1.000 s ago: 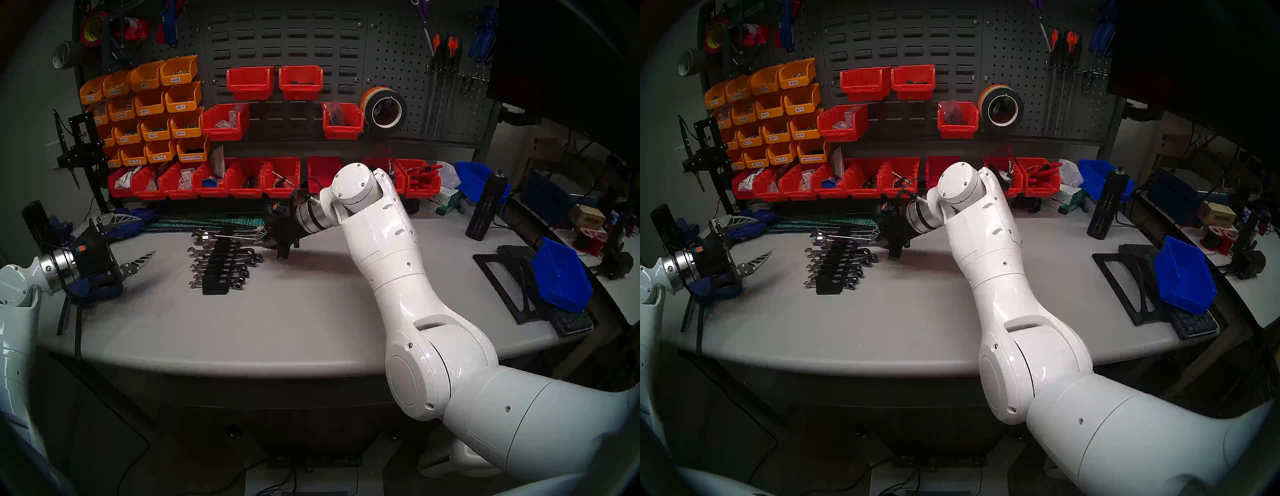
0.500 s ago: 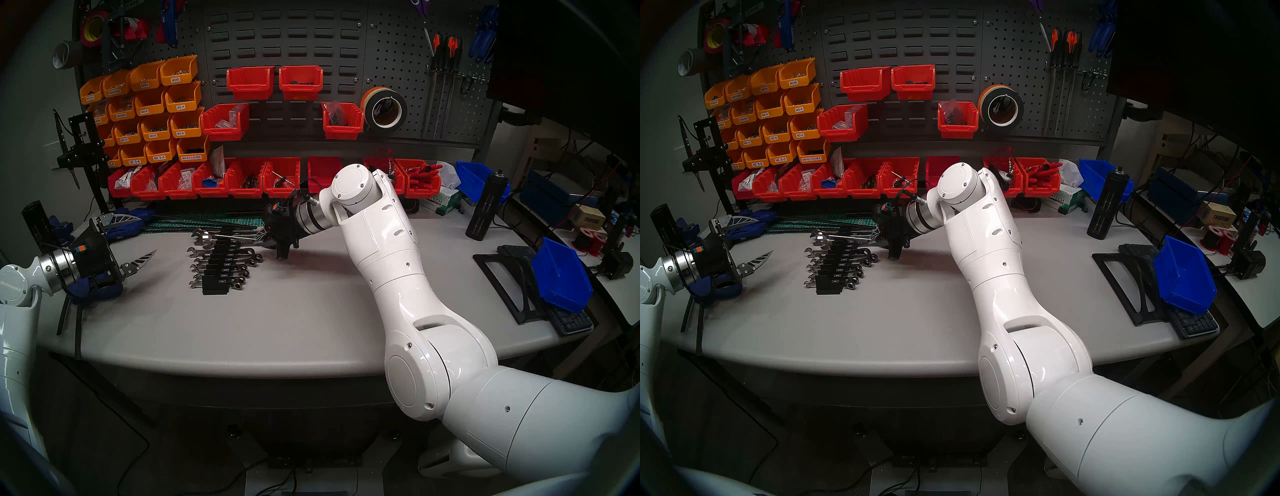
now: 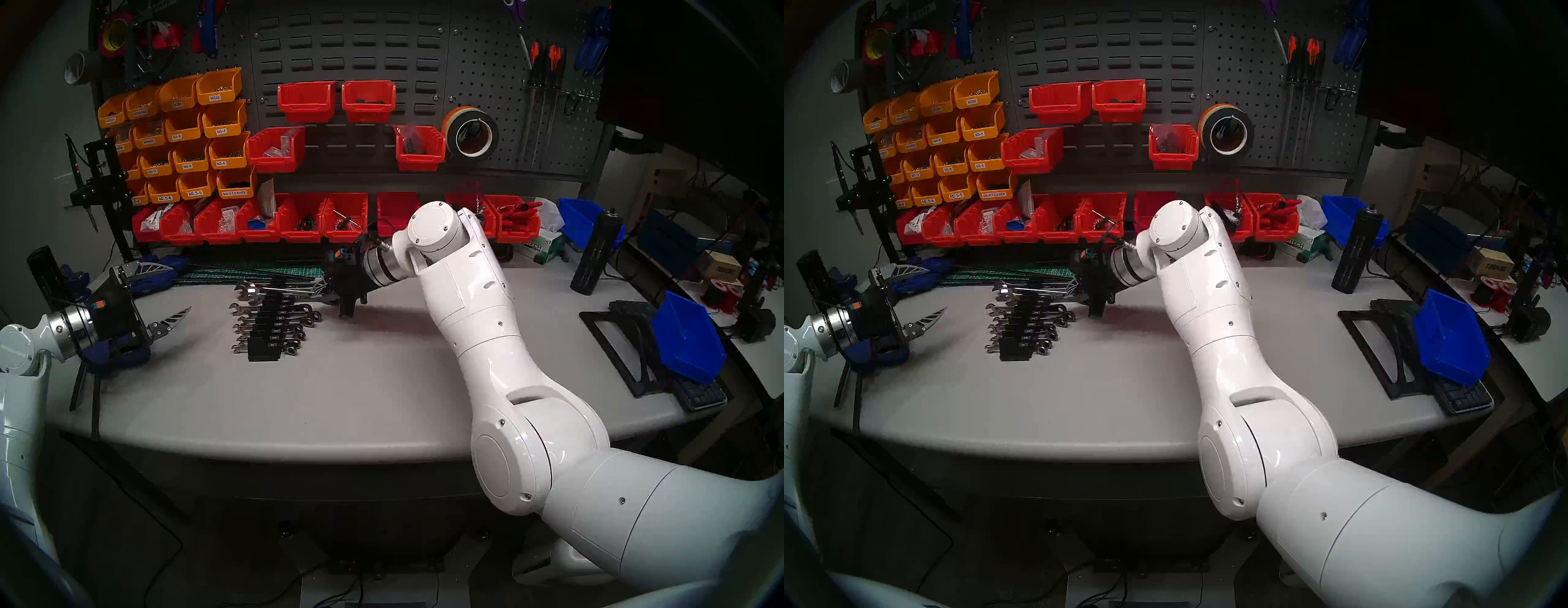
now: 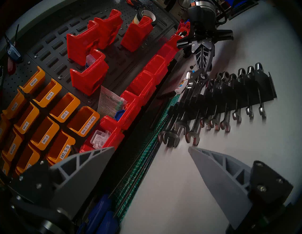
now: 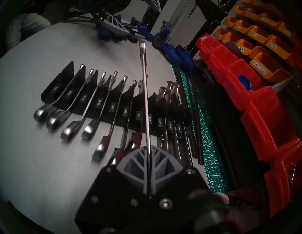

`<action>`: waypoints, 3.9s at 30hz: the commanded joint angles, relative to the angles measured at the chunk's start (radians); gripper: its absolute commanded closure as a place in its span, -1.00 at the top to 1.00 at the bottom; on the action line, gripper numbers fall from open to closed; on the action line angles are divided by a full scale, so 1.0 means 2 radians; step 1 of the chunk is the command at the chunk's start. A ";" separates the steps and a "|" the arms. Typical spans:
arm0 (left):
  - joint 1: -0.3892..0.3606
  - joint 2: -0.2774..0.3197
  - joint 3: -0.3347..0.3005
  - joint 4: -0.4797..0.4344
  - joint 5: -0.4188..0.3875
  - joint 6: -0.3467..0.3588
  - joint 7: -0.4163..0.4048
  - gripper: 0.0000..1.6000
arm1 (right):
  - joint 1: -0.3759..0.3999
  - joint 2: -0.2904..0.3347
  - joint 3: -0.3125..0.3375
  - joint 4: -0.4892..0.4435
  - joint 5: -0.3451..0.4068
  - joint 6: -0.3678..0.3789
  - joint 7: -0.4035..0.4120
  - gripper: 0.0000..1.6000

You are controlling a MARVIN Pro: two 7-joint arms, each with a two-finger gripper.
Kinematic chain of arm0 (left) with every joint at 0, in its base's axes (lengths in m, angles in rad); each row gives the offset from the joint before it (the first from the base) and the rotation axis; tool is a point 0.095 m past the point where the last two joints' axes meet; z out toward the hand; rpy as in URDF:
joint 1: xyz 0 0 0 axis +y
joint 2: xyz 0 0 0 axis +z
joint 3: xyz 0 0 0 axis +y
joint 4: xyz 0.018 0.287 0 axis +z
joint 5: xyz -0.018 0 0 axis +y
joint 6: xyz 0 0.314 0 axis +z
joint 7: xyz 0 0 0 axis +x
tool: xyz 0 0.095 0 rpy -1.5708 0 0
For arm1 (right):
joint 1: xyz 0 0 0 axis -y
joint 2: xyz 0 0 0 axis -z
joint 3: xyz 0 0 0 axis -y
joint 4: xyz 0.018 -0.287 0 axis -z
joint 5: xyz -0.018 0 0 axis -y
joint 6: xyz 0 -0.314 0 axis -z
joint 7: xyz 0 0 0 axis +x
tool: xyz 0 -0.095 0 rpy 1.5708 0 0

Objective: Put the wrenches on the table into the correct slot in the case

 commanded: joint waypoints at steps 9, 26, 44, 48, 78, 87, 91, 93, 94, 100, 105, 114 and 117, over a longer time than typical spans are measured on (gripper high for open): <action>-0.011 0.006 -0.009 -0.006 -0.006 0.000 0.003 1.00 | 0.077 -0.012 -0.019 0.046 -0.007 -0.037 -0.014 -1.00; -0.011 0.006 -0.009 -0.006 -0.006 0.001 0.003 1.00 | 0.099 -0.010 -0.020 0.086 -0.011 -0.054 -0.028 -1.00; -0.011 0.006 -0.009 -0.006 -0.007 0.001 0.003 1.00 | 0.126 -0.005 -0.021 0.120 -0.008 -0.090 -0.003 -1.00; -0.009 0.006 -0.008 -0.005 -0.003 -0.001 0.003 1.00 | 0.147 -0.054 -0.048 0.138 -0.015 -0.054 -0.036 -1.00; -0.011 0.006 -0.008 -0.006 -0.003 -0.001 0.004 1.00 | 0.245 -0.099 -0.068 0.287 -0.018 0.004 -0.144 -1.00; -0.011 0.006 -0.008 -0.006 -0.003 -0.001 0.004 1.00 | 0.268 -0.099 -0.065 0.323 -0.016 0.003 -0.162 -1.00; -0.011 0.006 -0.008 -0.006 -0.003 -0.001 0.004 1.00 | 0.277 -0.099 -0.064 0.336 -0.016 0.002 -0.168 -1.00; -0.011 0.006 -0.008 -0.006 -0.003 -0.001 0.004 1.00 | 0.280 -0.099 -0.064 0.342 -0.016 0.001 -0.170 -1.00; -0.011 0.006 -0.008 -0.006 -0.003 -0.001 0.004 1.00 | 0.280 -0.099 -0.064 0.342 -0.016 0.001 -0.170 -1.00; -0.011 0.006 -0.009 -0.006 -0.004 0.000 0.004 1.00 | 0.289 -0.099 -0.063 0.366 -0.016 -0.004 -0.179 -1.00; -0.011 0.006 -0.009 -0.006 -0.004 0.000 0.004 1.00 | 0.295 -0.099 -0.063 0.383 -0.016 -0.009 -0.183 -1.00; -0.011 0.006 -0.009 -0.006 -0.004 0.000 0.004 1.00 | 0.307 -0.099 -0.062 0.402 -0.016 -0.014 -0.185 -1.00; -0.011 0.006 -0.009 -0.006 -0.004 0.000 0.004 1.00 | 0.309 -0.099 -0.061 0.407 -0.016 -0.015 -0.187 -1.00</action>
